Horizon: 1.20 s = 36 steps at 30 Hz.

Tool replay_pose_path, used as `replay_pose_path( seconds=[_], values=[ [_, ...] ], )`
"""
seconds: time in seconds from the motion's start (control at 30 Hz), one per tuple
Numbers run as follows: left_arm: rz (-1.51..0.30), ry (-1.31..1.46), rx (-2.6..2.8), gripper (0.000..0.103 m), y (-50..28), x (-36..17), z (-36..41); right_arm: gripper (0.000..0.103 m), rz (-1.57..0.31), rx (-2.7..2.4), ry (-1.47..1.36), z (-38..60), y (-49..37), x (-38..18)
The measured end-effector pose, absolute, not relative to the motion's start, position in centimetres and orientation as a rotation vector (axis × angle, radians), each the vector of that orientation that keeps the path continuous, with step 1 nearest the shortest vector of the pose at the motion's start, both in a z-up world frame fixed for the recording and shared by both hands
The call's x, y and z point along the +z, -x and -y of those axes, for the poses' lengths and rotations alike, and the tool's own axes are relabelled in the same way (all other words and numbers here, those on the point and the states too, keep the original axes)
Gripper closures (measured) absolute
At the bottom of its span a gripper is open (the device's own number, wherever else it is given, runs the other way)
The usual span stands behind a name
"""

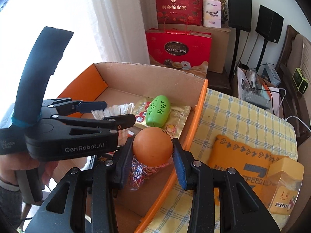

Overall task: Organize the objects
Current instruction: 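Lower the shuttlecock into the box with the left gripper while the right gripper drops the orange ball in, then move both grippers out of the box toward the clear yellow-lidded jar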

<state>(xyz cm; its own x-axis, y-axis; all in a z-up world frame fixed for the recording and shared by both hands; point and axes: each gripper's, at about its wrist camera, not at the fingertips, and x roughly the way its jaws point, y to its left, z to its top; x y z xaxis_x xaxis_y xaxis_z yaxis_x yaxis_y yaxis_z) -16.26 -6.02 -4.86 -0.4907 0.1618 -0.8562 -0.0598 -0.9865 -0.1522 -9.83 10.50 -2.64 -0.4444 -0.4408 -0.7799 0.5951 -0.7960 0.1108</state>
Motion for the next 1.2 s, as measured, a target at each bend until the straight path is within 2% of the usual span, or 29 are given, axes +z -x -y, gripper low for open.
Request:
replay_pose_path(
  seconds=[0.3,0.47,0.67,0.77,0.93,1.2],
  values=[
    [0.172,1.482,2.605,0.035,15.6,-3.9,5.6,0.064,-0.41,-2.139,-1.152,-10.0,6.3,-2.7],
    [0.159,1.449,2.596,0.033,14.5,-2.5,5.1,0.063,-0.439,-2.143,-1.142,-10.0,5.2,-2.8],
    [0.161,1.42,2.598,0.029,13.5,-1.3,4.8,0.062,-0.42,-2.163,-1.132,-10.6,5.2,-2.0],
    [0.174,1.412,2.598,0.029,13.3,-1.0,4.9,0.053,-0.419,-2.2,-1.117,-11.0,5.1,-1.5],
    [0.211,1.392,2.602,0.028,13.1,-0.1,5.5,0.053,-0.39,-2.24,-1.107,-12.1,5.4,-0.7],
    [0.198,1.363,2.637,0.02,12.7,0.7,5.6,0.05,-0.329,-2.299,-1.113,-13.9,6.4,0.2]
  ],
)
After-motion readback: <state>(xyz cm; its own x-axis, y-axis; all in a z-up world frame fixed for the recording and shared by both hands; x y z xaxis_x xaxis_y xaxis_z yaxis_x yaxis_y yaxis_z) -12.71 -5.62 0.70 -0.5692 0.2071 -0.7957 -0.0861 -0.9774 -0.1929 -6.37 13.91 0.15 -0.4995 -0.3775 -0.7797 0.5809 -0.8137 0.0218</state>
